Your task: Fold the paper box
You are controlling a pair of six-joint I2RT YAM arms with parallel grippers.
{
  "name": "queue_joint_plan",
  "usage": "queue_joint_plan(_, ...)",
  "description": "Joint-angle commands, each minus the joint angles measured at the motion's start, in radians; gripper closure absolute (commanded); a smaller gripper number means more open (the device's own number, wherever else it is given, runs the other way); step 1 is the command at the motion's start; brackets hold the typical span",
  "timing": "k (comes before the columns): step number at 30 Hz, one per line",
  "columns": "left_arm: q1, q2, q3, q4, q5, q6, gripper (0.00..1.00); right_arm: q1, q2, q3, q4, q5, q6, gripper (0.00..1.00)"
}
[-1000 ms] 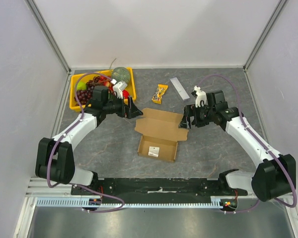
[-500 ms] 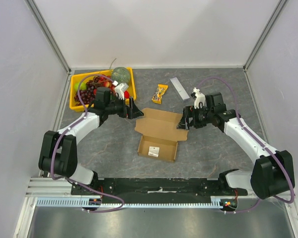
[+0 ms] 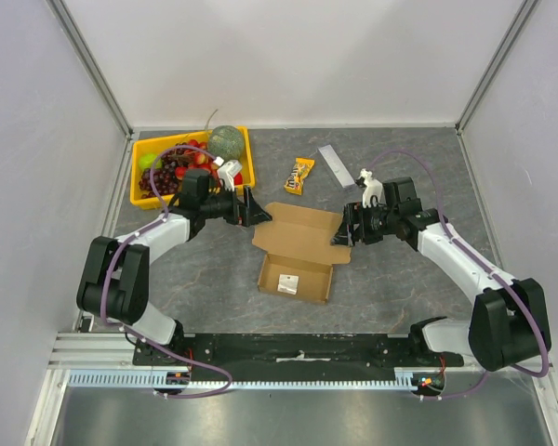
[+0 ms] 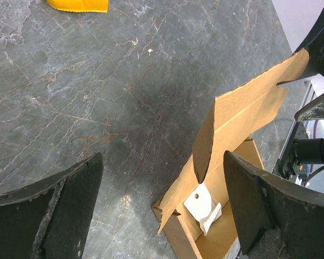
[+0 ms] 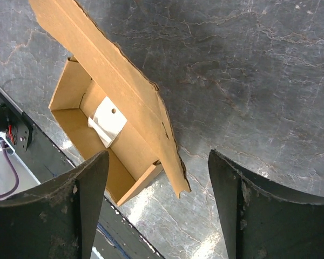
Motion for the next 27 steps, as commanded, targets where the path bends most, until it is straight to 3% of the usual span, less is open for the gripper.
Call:
queue_joint_plan(1, -0.004, 0.011, -0.005, 0.077, 0.051, -0.033, 0.03, -0.006, -0.022, -0.021, 0.048, -0.037, 0.006, 0.21)
queue_joint_plan(18, -0.074, -0.044, -0.046, 0.009, -0.009, 0.012, 0.19, -0.001, -0.079, -0.065, 0.080, -0.046, -0.023, 0.34)
queue_joint_plan(27, -0.106, -0.117, -0.046, -0.067, -0.158, 0.064, 0.32, 0.048, -0.081, -0.074, 0.088, 0.015, -0.028, 0.41)
